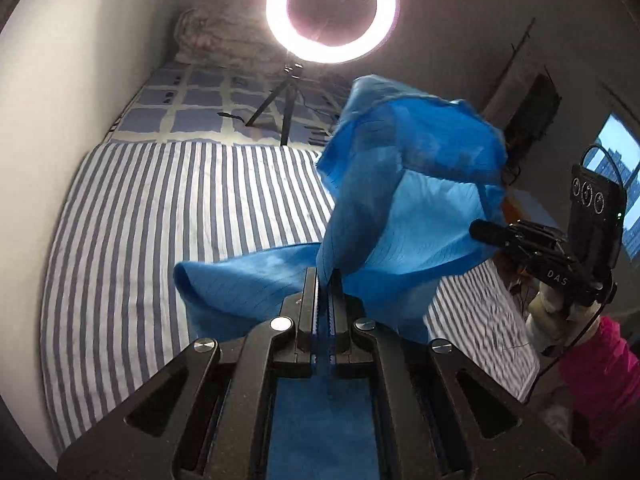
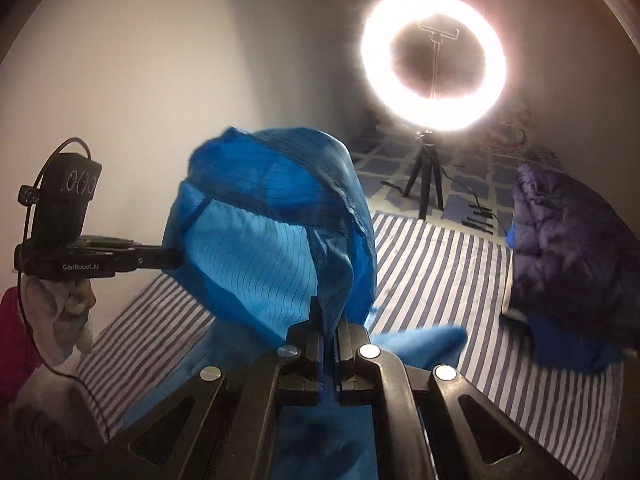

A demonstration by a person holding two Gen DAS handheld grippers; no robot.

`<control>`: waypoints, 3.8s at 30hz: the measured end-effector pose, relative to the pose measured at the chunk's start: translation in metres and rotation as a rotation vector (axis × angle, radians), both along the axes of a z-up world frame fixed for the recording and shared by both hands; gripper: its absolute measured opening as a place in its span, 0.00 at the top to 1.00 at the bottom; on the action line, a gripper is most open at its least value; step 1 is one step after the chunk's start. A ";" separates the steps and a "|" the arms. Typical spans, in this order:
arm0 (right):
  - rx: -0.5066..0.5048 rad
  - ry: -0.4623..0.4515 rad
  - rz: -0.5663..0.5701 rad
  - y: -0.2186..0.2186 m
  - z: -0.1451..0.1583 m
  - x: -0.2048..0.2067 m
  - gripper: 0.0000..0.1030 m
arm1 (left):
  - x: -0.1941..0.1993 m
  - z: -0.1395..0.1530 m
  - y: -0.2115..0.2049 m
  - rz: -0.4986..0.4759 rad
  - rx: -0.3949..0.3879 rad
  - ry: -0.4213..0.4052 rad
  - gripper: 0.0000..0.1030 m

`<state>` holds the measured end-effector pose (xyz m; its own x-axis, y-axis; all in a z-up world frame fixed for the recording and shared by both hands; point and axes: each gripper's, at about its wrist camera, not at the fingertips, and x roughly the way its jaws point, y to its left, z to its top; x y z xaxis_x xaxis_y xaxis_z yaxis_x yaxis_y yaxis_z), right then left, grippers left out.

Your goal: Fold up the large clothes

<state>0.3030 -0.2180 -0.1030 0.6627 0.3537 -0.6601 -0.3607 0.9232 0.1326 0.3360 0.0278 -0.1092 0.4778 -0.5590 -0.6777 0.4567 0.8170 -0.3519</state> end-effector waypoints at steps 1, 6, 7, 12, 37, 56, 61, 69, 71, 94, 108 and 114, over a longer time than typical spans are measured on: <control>-0.005 -0.003 0.004 0.002 0.000 -0.011 1.00 | -0.014 -0.002 0.001 -0.003 0.008 -0.001 0.99; -0.011 0.005 0.032 0.014 -0.022 -0.082 1.00 | -0.072 -0.029 0.010 0.013 0.011 0.021 0.99; -0.015 0.011 0.035 0.015 -0.028 -0.091 1.00 | -0.083 -0.039 0.011 0.016 0.025 0.031 0.99; -0.041 0.068 0.054 0.026 -0.073 -0.153 1.00 | -0.128 -0.081 0.013 -0.009 0.085 0.070 0.99; 0.378 0.271 -0.145 -0.052 -0.121 -0.214 0.48 | -0.098 -0.141 0.125 0.287 -0.315 0.440 0.44; 0.485 0.454 -0.154 -0.045 -0.178 -0.196 1.00 | -0.101 -0.181 0.068 0.206 -0.059 0.454 0.98; 0.413 0.436 -0.105 -0.036 -0.166 -0.199 0.96 | -0.099 -0.172 0.059 0.204 -0.029 0.428 0.89; 0.199 0.254 -0.190 -0.052 -0.096 -0.211 0.71 | -0.106 -0.120 0.074 0.277 -0.013 0.270 0.79; 0.153 0.215 -0.201 -0.041 -0.086 -0.195 0.71 | -0.099 -0.111 0.063 0.264 -0.005 0.221 0.79; -0.089 0.263 -0.148 0.004 -0.143 -0.112 0.76 | -0.051 -0.150 0.005 0.134 0.034 0.241 0.84; 0.076 0.252 0.257 0.057 -0.089 -0.234 0.75 | -0.213 -0.122 0.030 -0.090 0.034 0.214 0.84; 0.037 0.315 0.343 0.106 -0.121 -0.237 0.77 | -0.250 -0.130 0.014 -0.176 0.081 0.200 0.84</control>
